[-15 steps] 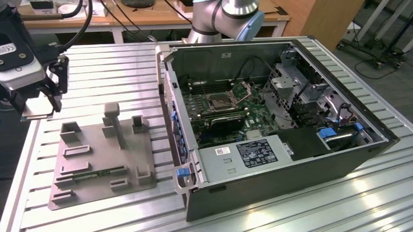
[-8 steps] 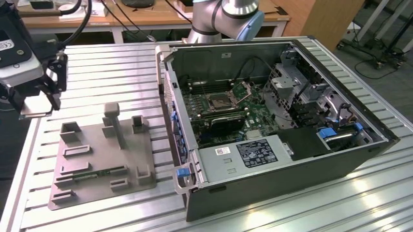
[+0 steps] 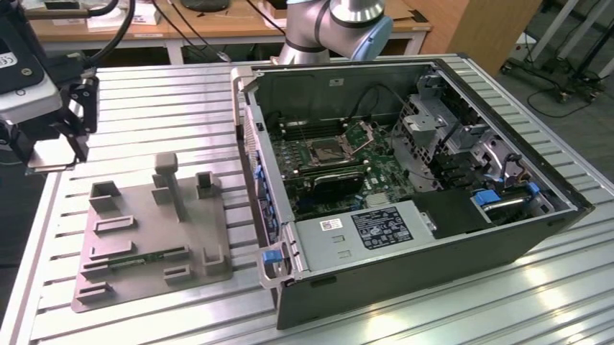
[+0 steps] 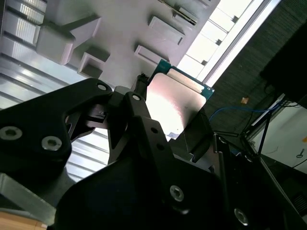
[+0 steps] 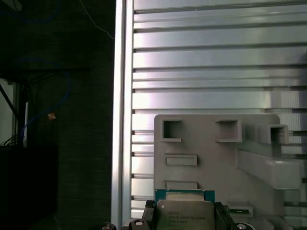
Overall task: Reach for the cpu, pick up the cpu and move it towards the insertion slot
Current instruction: 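Pick up the cpu and move it towards the insertion slot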
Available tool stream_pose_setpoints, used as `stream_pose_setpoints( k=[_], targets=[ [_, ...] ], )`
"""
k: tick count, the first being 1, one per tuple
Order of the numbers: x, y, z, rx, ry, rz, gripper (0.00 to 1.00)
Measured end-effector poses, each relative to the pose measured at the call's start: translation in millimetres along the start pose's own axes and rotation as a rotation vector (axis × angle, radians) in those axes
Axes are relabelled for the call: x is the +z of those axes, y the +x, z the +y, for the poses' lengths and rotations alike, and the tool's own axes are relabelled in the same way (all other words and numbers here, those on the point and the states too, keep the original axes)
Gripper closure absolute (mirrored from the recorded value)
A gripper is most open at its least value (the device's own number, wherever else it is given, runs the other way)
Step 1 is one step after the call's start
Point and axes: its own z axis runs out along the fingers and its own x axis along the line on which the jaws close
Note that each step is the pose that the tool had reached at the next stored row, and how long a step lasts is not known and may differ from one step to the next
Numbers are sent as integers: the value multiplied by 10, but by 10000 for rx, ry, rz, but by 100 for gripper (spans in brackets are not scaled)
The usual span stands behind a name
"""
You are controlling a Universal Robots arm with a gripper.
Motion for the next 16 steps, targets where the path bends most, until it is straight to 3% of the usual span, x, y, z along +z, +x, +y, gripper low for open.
stream_pose_setpoints(
  k=[16],
  targets=[
    [-97,-4,3,3,0,23,45]
  ],
)
